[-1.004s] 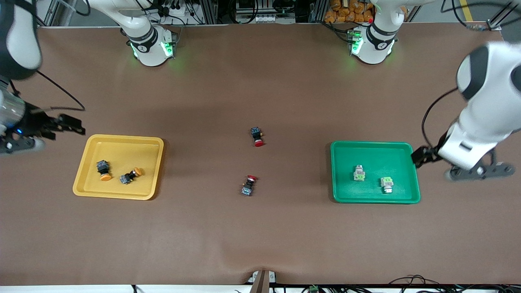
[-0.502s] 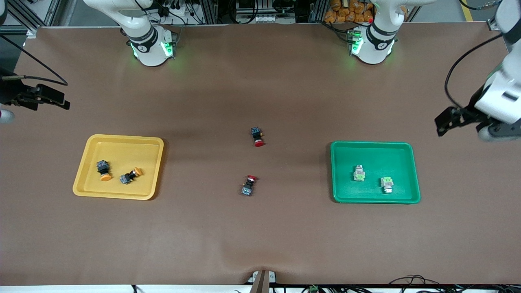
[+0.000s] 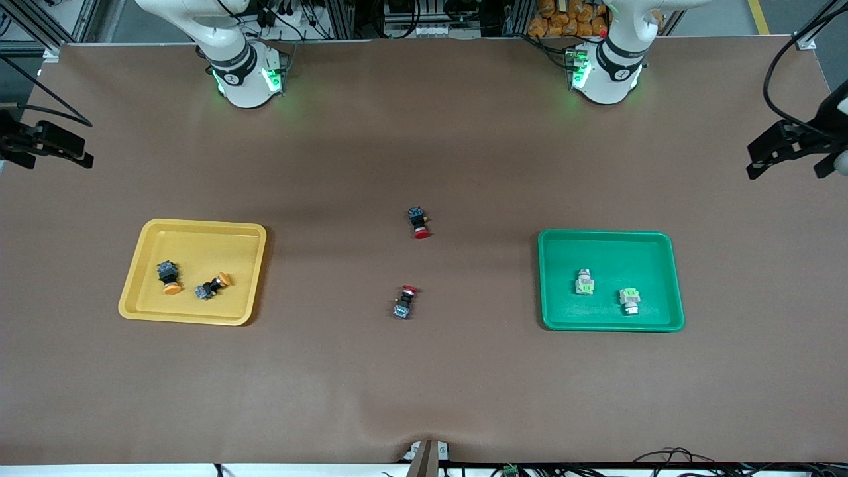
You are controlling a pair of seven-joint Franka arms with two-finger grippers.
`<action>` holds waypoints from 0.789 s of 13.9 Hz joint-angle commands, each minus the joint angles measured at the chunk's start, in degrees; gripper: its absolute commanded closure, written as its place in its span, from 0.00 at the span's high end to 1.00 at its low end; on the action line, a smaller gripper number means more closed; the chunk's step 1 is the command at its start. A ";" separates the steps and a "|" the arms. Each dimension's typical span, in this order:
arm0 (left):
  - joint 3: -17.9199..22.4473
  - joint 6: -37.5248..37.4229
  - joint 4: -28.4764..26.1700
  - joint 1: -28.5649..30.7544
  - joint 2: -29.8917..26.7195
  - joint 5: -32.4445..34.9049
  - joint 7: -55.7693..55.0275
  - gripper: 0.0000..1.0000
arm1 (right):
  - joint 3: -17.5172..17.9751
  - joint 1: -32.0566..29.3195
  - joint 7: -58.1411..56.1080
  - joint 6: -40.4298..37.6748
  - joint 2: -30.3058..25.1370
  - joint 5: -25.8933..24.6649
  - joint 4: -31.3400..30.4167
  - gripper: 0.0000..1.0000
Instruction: Place green and yellow buttons in trays
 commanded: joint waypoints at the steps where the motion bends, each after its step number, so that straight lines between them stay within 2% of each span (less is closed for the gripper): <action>1: 0.74 -2.80 -0.77 -0.18 -1.04 -1.09 3.50 1.00 | 0.20 -0.20 0.94 -0.87 0.31 -1.23 1.80 1.00; 11: 0.39 -4.22 0.28 0.79 -0.25 -2.41 2.99 1.00 | 0.20 -0.21 1.74 -0.78 0.84 -0.61 3.04 1.00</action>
